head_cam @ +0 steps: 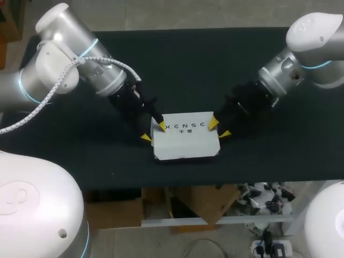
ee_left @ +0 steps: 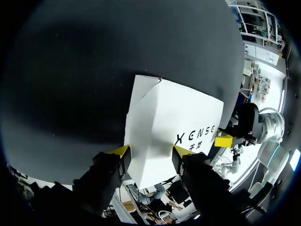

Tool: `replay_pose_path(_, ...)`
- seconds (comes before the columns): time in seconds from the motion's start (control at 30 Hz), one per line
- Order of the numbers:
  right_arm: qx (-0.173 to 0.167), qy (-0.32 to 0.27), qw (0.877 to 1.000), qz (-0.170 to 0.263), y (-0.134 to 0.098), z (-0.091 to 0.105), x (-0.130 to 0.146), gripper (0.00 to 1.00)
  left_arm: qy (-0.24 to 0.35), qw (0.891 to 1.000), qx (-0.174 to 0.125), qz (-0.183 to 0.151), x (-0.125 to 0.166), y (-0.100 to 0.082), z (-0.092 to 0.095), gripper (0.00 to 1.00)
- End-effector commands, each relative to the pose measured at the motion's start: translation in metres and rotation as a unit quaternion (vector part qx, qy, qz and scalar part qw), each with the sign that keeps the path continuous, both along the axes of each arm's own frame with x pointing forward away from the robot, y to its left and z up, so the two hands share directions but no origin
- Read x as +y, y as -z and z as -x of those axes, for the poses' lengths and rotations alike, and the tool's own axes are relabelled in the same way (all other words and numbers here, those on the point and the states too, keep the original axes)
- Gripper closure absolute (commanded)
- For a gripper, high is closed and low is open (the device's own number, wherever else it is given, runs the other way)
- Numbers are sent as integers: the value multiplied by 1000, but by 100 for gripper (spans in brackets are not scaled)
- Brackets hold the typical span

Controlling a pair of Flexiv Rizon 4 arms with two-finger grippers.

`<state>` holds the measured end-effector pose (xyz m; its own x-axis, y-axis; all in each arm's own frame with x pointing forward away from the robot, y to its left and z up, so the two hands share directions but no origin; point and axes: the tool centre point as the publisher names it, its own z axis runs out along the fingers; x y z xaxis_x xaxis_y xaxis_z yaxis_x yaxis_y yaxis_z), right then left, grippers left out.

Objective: Assemble the packaging by folding the flat box into shape, placing the metal phone stand inside, and closing the box properly

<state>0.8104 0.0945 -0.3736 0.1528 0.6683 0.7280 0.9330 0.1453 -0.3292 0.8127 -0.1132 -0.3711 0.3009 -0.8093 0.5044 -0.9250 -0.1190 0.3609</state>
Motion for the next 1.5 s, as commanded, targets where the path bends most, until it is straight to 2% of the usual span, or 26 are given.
replay_pose_path(0.03, 2, -2, 1000, 4, 1, -1, 0, 51, -6, 1000, -12, 0, 3, -1, 7, 39)
replay_pose_path(0.5, -28, -10, 999, 27, -13, 5, -7, 49, 2, 998, -61, -5, 6, -13, 13, 43)
replay_pose_path(0.93, -30, -24, 998, 44, -10, 3, 1, 51, 19, 997, -67, -19, -2, -15, 14, 47)
replay_pose_path(1.5, -58, -39, 995, 76, -5, 8, 0, 49, 41, 995, -83, -26, -6, -10, 20, 51)
